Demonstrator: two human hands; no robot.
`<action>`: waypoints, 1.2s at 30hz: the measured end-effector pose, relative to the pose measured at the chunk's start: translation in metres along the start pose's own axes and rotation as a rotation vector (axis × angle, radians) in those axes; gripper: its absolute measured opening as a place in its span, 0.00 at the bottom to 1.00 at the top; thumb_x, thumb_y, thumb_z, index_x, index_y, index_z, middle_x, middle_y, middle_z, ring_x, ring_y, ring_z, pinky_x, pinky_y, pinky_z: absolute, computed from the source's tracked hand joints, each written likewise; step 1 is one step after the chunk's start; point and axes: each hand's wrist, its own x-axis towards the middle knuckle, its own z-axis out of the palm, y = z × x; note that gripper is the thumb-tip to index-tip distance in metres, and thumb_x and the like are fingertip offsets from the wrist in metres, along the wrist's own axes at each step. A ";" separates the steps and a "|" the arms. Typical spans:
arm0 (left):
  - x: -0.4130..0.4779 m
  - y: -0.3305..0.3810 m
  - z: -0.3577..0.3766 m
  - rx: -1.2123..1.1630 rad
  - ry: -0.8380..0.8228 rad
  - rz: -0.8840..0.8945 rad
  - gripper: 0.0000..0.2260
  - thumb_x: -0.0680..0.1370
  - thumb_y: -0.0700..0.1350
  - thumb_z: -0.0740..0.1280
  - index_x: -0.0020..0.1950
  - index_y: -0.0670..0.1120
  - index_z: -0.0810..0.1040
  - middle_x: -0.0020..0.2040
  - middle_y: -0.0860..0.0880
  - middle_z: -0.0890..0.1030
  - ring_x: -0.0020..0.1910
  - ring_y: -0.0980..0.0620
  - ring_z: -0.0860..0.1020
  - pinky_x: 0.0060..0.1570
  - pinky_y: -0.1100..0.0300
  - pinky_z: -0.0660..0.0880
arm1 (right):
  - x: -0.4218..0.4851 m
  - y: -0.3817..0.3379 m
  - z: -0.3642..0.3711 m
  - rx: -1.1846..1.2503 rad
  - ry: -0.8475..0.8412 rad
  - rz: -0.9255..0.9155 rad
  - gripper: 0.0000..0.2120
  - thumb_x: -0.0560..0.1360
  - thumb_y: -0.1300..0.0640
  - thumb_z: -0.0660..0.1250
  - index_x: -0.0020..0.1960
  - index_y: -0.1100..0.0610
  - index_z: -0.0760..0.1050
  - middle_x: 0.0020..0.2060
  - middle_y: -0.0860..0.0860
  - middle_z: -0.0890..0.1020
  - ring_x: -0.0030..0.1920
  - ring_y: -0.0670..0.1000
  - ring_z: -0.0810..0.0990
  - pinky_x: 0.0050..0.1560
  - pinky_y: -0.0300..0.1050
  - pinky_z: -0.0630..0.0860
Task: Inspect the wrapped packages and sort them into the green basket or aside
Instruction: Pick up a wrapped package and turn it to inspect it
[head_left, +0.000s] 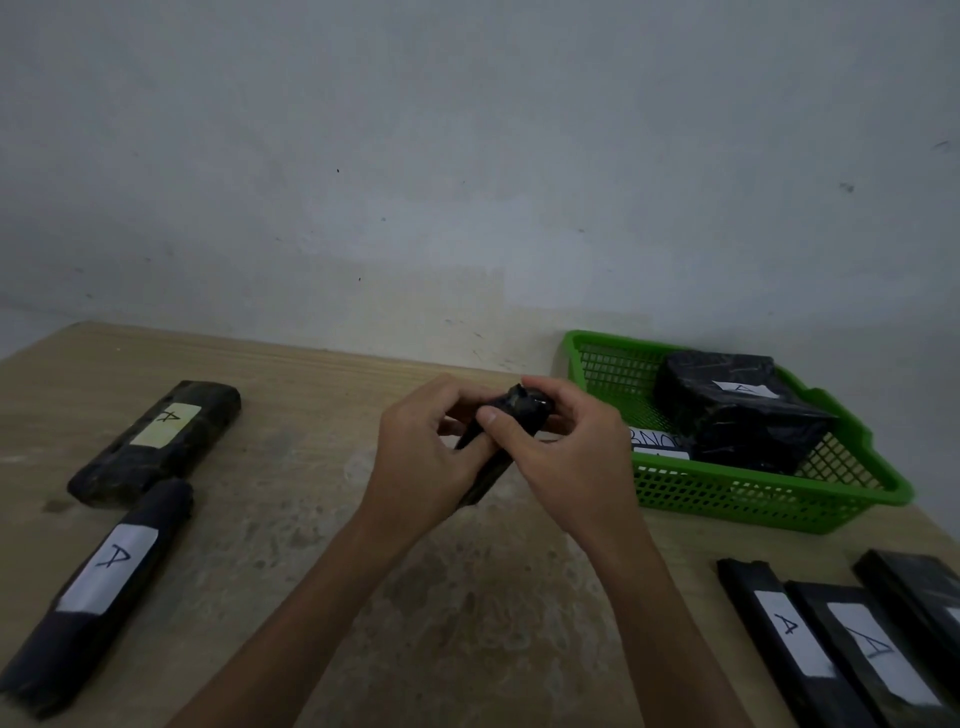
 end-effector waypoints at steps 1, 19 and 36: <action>0.000 0.000 0.000 -0.019 -0.029 -0.036 0.10 0.71 0.49 0.69 0.50 0.48 0.80 0.45 0.56 0.81 0.45 0.58 0.79 0.44 0.61 0.79 | 0.000 0.001 0.001 -0.017 0.021 -0.012 0.19 0.66 0.48 0.76 0.54 0.53 0.81 0.46 0.46 0.84 0.46 0.43 0.81 0.49 0.42 0.80; 0.017 -0.022 -0.026 -0.662 -0.135 -0.986 0.09 0.79 0.44 0.62 0.54 0.41 0.77 0.48 0.43 0.81 0.38 0.49 0.82 0.34 0.57 0.80 | -0.005 0.000 -0.001 -0.053 -0.364 -0.149 0.20 0.59 0.49 0.81 0.42 0.48 0.72 0.47 0.46 0.76 0.50 0.45 0.76 0.44 0.36 0.76; 0.010 -0.002 -0.023 -0.243 -0.510 -0.431 0.18 0.75 0.39 0.68 0.58 0.60 0.71 0.53 0.60 0.78 0.44 0.64 0.80 0.39 0.72 0.75 | 0.011 0.007 -0.017 0.116 -0.193 0.026 0.12 0.72 0.59 0.72 0.55 0.52 0.79 0.46 0.49 0.84 0.44 0.44 0.82 0.47 0.42 0.81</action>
